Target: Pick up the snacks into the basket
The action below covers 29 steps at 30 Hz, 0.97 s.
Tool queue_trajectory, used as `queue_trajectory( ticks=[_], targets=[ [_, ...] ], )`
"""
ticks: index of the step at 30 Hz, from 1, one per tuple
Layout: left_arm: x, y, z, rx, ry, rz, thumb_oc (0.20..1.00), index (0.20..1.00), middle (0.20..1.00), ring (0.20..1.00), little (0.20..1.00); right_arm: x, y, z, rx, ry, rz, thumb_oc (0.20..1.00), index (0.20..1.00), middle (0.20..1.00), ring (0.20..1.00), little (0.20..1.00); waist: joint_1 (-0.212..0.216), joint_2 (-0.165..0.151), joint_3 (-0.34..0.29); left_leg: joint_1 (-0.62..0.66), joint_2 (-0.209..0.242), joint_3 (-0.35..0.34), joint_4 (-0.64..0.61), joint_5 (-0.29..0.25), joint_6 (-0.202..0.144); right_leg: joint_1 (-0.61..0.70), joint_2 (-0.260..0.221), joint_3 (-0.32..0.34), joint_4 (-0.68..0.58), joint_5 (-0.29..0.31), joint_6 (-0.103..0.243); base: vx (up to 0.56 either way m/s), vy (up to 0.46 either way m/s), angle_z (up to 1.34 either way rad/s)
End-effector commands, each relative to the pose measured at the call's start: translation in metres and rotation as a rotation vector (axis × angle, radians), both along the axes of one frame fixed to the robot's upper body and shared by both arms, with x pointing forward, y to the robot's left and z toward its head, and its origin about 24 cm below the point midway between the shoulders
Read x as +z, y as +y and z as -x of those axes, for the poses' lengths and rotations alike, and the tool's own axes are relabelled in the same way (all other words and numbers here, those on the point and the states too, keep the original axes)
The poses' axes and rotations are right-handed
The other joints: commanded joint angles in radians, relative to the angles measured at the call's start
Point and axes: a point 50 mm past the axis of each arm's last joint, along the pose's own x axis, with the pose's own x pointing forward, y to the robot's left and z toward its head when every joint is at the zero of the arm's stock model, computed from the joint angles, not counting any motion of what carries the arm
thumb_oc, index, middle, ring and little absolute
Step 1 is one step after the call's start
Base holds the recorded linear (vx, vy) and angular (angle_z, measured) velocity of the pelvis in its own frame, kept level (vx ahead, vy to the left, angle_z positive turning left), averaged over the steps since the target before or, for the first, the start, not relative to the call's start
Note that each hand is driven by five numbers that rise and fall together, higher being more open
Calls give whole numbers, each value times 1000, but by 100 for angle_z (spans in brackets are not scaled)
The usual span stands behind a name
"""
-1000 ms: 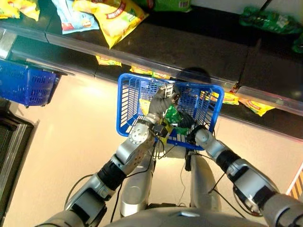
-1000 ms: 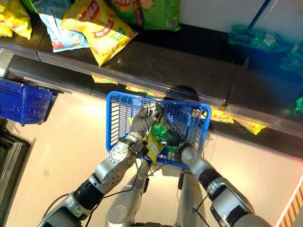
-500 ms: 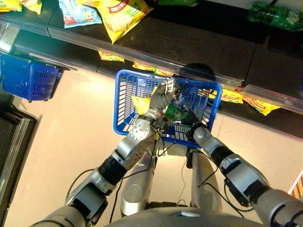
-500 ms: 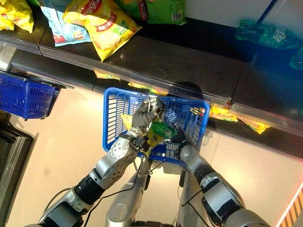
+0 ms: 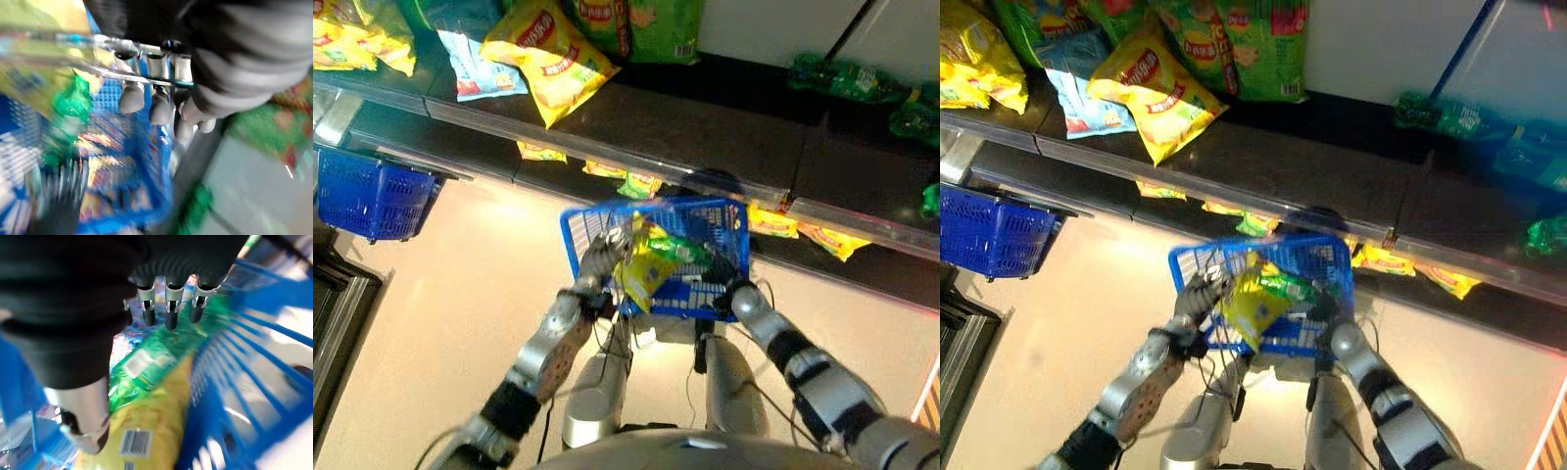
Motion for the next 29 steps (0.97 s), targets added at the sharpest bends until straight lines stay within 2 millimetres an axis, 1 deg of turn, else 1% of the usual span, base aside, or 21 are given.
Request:
queue_trajectory(
  ticks=[1,2,3,4,5,6,7,8,9,10,11,12,13,14,15,16,17,21,23,26,29],
  targets=[
    [41,50,-23,189,-294,-136,200,200,200,200,200,-20,-65,56,-80,104,181,1000,1000,1000,1000,1000,-11,-64,-186,45,-36,129,-3,-97,27,83,-10,8,-292,134,83,56,-49,-6],
    [24,55,-17,202,-232,-196,200,200,200,200,200,-24,-69,64,-69,130,215,1000,1000,1000,1000,1000,-12,-67,-197,56,-33,133,-6,-97,25,96,-7,9,-300,134,83,46,-56,-15],
    [-3,65,-10,213,-127,-308,200,200,200,200,200,-28,-72,73,-67,158,235,1000,1000,1000,1000,1000,-17,-70,-212,65,-30,136,-8,-97,23,107,-6,9,-306,133,84,44,-50,-22],
    [-19,70,-5,220,-62,-368,200,200,200,200,200,-31,-77,81,-72,180,246,1000,1000,1000,1000,1000,-21,-72,-225,76,-28,142,-11,-99,22,120,-5,12,-311,132,85,53,-48,-17],
    [-37,74,0,223,15,-429,200,200,200,200,200,-35,-79,90,-92,205,249,1000,1000,1000,1000,1000,-24,-75,-233,88,-24,149,-12,-100,21,133,-4,14,-315,132,85,57,-52,-12],
    [-60,77,11,230,135,-474,200,200,200,200,200,-41,-79,99,-120,233,243,1000,1000,1000,1000,1000,-31,-78,-244,95,-23,154,-9,-101,22,140,-3,17,-315,133,85,30,-45,-6],
    [-60,77,11,230,134,-474,200,200,200,200,200,-40,-79,99,-120,232,244,1000,1000,1000,1000,1000,-30,-78,-242,96,-23,155,-10,-102,22,142,-3,18,-315,133,85,65,-51,-10],
    [-85,77,29,238,272,-491,200,200,200,200,200,-48,-82,114,-165,277,242,1000,1000,1000,1000,1000,-39,-80,-263,114,-19,168,-13,-106,22,156,0,22,-318,132,85,61,-52,-17],
    [-101,78,42,217,363,-539,200,200,200,200,200,-53,-84,125,-200,319,252,1000,1000,1000,1000,1000,-44,-81,-272,122,-17,174,-15,-107,21,162,2,24,-320,132,85,82,-62,-27],
    [-110,77,53,208,422,-542,200,200,200,200,200,-56,-83,129,-203,336,248,1000,1000,1000,1000,1000,-46,-82,-280,131,-15,177,-18,-108,21,170,2,25,-323,132,85,37,-33,-23],
    [-110,77,52,208,422,-542,200,200,200,200,200,-56,-83,129,-203,336,248,1000,1000,1000,1000,1000,-46,-82,-279,132,-14,177,-18,-108,21,171,2,25,-323,132,85,47,-31,-18],
    [-124,78,67,197,524,-567,200,200,200,200,200,-59,-83,135,-219,368,249,1000,1000,1000,1000,1000,-47,-84,-289,141,-11,182,-22,-110,21,177,3,27,-325,131,84,70,-61,-10],
    [-146,79,100,155,718,-616,200,200,200,200,200,-67,-81,149,-274,433,232,1000,1000,1000,1000,1000,-49,-89,-305,157,-6,191,-25,-114,22,193,8,29,-328,129,82,88,-81,-12],
    [-152,81,115,124,792,-654,200,200,200,200,200,-69,-81,152,-305,451,226,1000,1000,1000,1000,1000,-49,-91,-311,163,-5,196,-25,-118,23,199,11,31,-327,128,81,93,-64,-10],
    [-155,82,123,96,829,-681,200,200,200,200,200,-69,-82,152,-325,457,227,1000,1000,1000,1000,1000,-51,-91,-318,176,-3,203,-29,-122,24,206,12,34,-330,128,81,48,-23,-6],
    [-155,82,123,96,829,-681,200,200,200,200,200,-69,-82,152,-325,457,227,1000,1000,1000,1000,1000,-50,-91,-317,177,-3,203,-29,-122,24,207,12,34,-330,128,81,82,-11,-6],
    [-157,83,129,65,846,-700,200,200,200,200,200,-71,-82,154,-331,482,233,1000,1000,1000,1000,1000,-51,-90,-332,191,1,213,-32,-130,28,222,12,39,-337,127,80,82,-12,-6],
    [-157,82,132,72,839,-667,200,200,200,200,200,-72,-74,148,-291,478,227,1000,1000,1000,1000,1000,-50,-92,-347,207,3,217,-27,-141,30,238,17,41,-338,123,77,67,-14,-11],
    [-157,80,130,62,831,-666,200,200,200,200,200,-72,-70,145,-274,476,225,1000,1000,1000,1000,1000,-51,-92,-348,216,5,218,-29,-143,30,250,19,43,-341,120,75,49,-13,-11],
    [-155,75,121,56,794,-662,200,200,200,200,200,-72,-65,138,-246,465,225,1000,1000,1000,1000,1000,-52,-93,-355,223,8,221,-30,-146,30,260,20,40,-345,116,75,13,-6,-2],
    [-150,66,105,40,724,-651,200,200,200,200,200,-70,-56,126,-184,430,230,1000,1000,1000,1000,1000,-54,-94,-362,228,10,222,-27,-152,31,269,21,39,-348,110,75,22,-6,-1]
  ],
)
